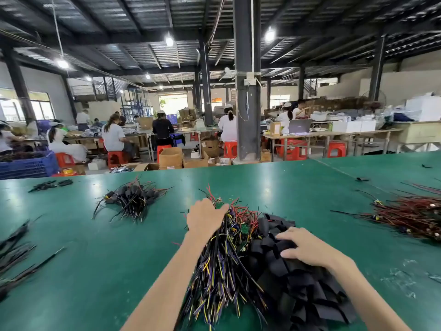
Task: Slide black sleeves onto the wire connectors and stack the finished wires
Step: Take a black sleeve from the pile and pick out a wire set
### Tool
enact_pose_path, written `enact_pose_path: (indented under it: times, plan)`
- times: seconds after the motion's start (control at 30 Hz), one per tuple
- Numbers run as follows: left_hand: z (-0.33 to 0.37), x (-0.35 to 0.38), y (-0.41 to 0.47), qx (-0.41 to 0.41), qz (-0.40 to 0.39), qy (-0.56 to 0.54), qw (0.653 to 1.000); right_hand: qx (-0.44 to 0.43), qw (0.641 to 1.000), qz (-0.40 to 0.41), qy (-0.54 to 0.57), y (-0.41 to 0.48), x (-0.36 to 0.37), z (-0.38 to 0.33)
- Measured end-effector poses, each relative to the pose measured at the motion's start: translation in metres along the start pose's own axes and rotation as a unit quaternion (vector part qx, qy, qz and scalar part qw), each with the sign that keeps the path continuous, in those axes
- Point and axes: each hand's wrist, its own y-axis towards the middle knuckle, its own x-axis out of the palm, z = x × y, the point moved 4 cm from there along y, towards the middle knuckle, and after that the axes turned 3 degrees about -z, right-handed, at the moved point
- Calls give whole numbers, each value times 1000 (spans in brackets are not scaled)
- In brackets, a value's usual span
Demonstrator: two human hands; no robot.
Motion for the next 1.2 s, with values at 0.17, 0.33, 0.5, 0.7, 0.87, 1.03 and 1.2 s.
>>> enact_pose_path:
  times: [0.17, 0.33, 0.5, 0.7, 0.87, 1.03, 1.2]
  plan:
    - [-4, 10, 1, -4, 38, 70, 997, 13, 989, -29, -145, 15, 11, -3]
    - [-3, -5, 8, 7, 66, 5, 998, 31, 977, -2, -209, 18, 5, -6]
    - [14, -48, 1, 43, 27, -400, 915, 107, 959, 118, -236, 9, -14, -9]
    - [2, -101, -26, 186, 81, -189, 961, -27, 959, 280, 14, 8, -22, -40]
    - [-44, -54, -48, 159, 33, 45, 986, -108, 932, 342, 45, 1, 6, -56]
    - [-65, -13, -67, 216, 74, -45, 973, -105, 924, 365, 41, -6, 29, -52]
    - [-80, 9, -82, 249, 81, -50, 964, -96, 925, 362, 64, -7, 33, -48]
